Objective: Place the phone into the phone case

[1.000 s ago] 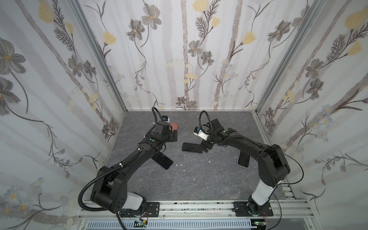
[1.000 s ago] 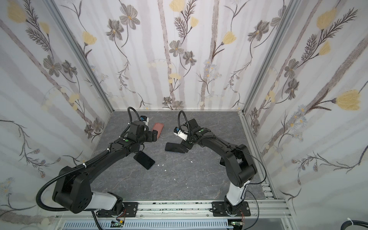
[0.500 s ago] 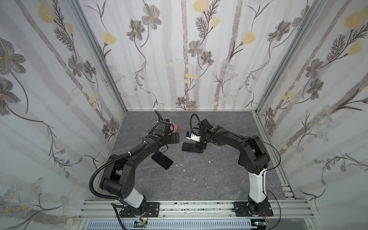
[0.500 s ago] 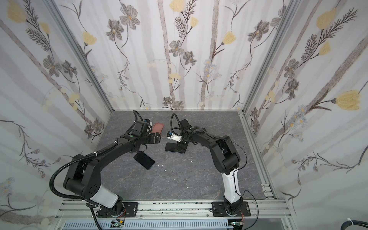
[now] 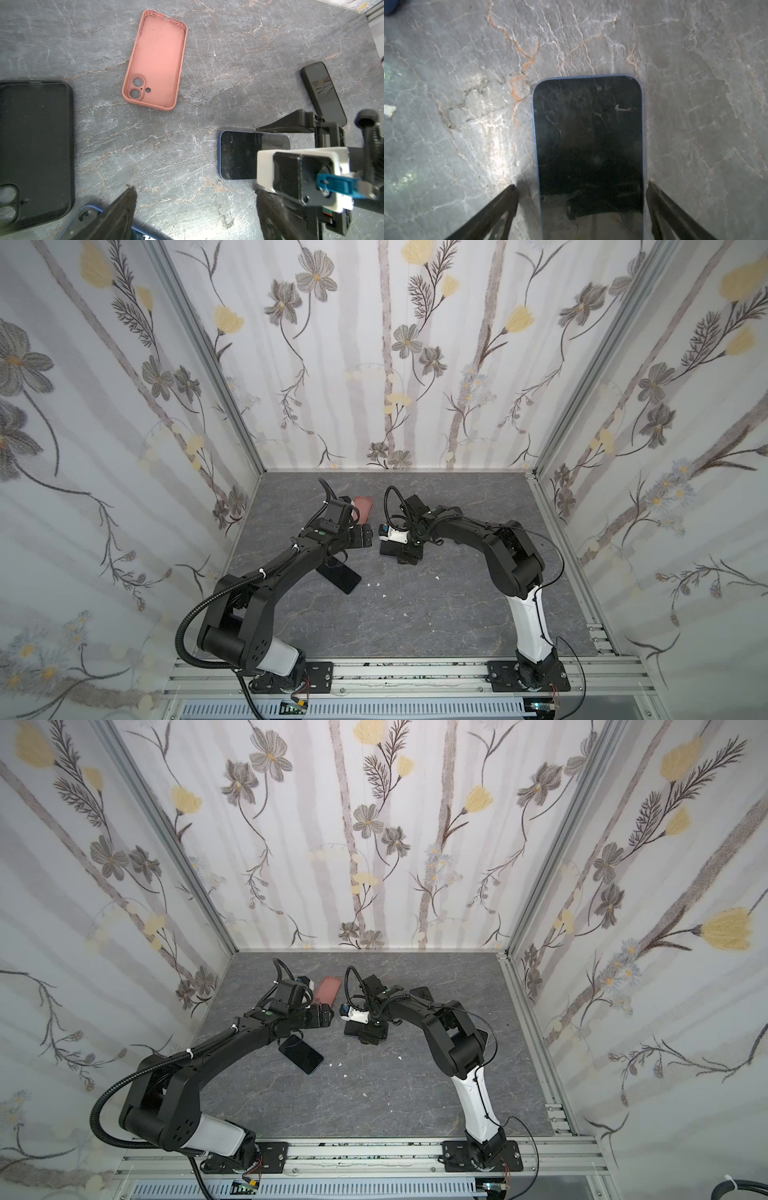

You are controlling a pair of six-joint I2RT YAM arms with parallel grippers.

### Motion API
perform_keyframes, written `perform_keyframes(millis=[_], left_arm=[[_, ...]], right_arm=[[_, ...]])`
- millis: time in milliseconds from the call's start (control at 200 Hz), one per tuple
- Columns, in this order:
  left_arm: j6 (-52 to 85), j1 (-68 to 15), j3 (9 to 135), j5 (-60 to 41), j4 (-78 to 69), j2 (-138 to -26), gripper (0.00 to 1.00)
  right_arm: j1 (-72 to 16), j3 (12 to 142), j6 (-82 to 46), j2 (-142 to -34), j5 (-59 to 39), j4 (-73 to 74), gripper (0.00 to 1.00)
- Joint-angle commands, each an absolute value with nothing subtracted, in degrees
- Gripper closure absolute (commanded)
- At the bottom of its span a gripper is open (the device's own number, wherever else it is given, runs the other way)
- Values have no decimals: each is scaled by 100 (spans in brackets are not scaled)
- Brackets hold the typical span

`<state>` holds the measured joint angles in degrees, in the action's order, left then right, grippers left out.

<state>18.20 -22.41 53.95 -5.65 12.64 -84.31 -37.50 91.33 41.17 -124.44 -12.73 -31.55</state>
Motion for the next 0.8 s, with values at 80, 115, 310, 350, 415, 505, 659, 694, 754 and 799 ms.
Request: perform_keyframes(millis=[80,115,310,350,415,505,659,694,754,799], left_arm=[[1846,-2209,5293,-417,1204,-8173,11],[1854,-2207,5291,-405,1187,-8129,11],[1828,-2188,5291,-362,1162,-8014,11],[1836,-2189,5292,-369,1160,-8007,11],[1846,-2183,5291,-365,1145,-7999,11],[1863,-2189,5275,-386,1101,-7973,11],[1863,-2188,5285,-408,1063,-7973,12],[1869,-2187,5289,-426,1063,-7979,11],[1902,-2188,5285,-457,1042,-7972,12],[1918,-2187,5290,-491,1022,-7972,12]], right_arm=[[-3795,9253,3929,-12589,-789,-3366,20],[-3788,9271,3871,-12580,-769,-3364,24],[-3795,9317,3458,-12534,-679,-3397,37],[-3789,9339,3371,-12527,-628,-3411,37],[-3783,9347,3143,-12511,-522,-3425,40],[-3758,9344,2786,-12448,-473,-3441,42],[-3735,9195,2439,-12293,-472,-3399,43],[-3731,9193,2356,-12287,-421,-3393,43],[-3717,9187,2231,-12270,-363,-3393,43],[-3708,9177,2165,-12254,-335,-3388,43]])
